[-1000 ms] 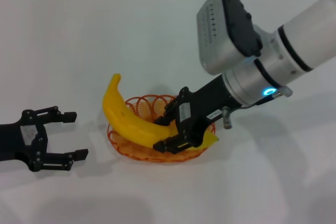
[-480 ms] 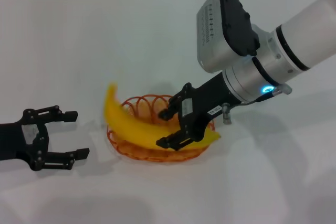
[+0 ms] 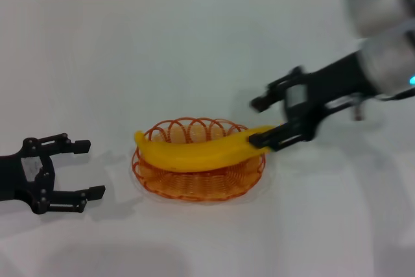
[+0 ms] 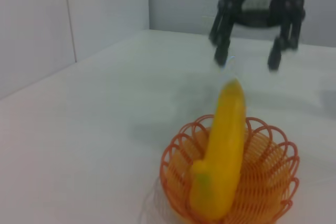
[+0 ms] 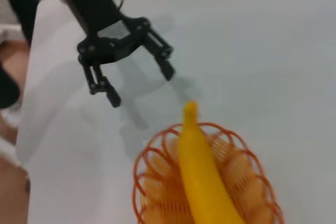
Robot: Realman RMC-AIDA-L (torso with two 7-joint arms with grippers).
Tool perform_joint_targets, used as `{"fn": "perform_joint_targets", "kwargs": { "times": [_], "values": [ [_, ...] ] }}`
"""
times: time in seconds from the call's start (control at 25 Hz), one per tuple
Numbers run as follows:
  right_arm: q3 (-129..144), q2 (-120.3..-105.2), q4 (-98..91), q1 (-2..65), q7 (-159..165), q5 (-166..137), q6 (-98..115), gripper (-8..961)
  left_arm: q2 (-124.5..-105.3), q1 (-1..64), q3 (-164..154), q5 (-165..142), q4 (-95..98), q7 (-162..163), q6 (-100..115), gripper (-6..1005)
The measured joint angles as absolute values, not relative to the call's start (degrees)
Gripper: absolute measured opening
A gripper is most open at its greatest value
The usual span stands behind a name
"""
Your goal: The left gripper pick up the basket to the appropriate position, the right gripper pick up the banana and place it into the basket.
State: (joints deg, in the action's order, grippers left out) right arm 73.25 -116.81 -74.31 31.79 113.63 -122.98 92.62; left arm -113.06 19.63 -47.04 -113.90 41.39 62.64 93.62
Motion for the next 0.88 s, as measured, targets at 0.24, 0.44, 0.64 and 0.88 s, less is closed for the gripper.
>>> {"fn": "perform_joint_targets", "kwargs": {
  "times": [0.24, 0.44, 0.64, 0.88],
  "values": [
    [56.8, -116.81, -74.1, 26.5, 100.2, -122.2, 101.3, 696, -113.21, 19.7, -47.0, -113.9, 41.4, 62.4, 93.6, 907],
    [49.0, -116.9, -64.5, 22.2, 80.3, -118.5, 103.5, 695, -113.31, 19.7, -47.0, -113.9, 41.4, 62.4, 93.5, 906],
    [41.1, -116.81, -47.8, 20.3, 60.0, -117.8, 101.0, 695, -113.38, 19.6, -47.0, -113.9, 41.4, 62.4, 93.3, 906],
    [38.8, -116.83, -36.1, 21.5, 52.8, -117.7, 93.4, 694, -113.43, 19.7, -47.5, -113.9, 41.0, 60.0, 93.2, 906]
  ]
}}
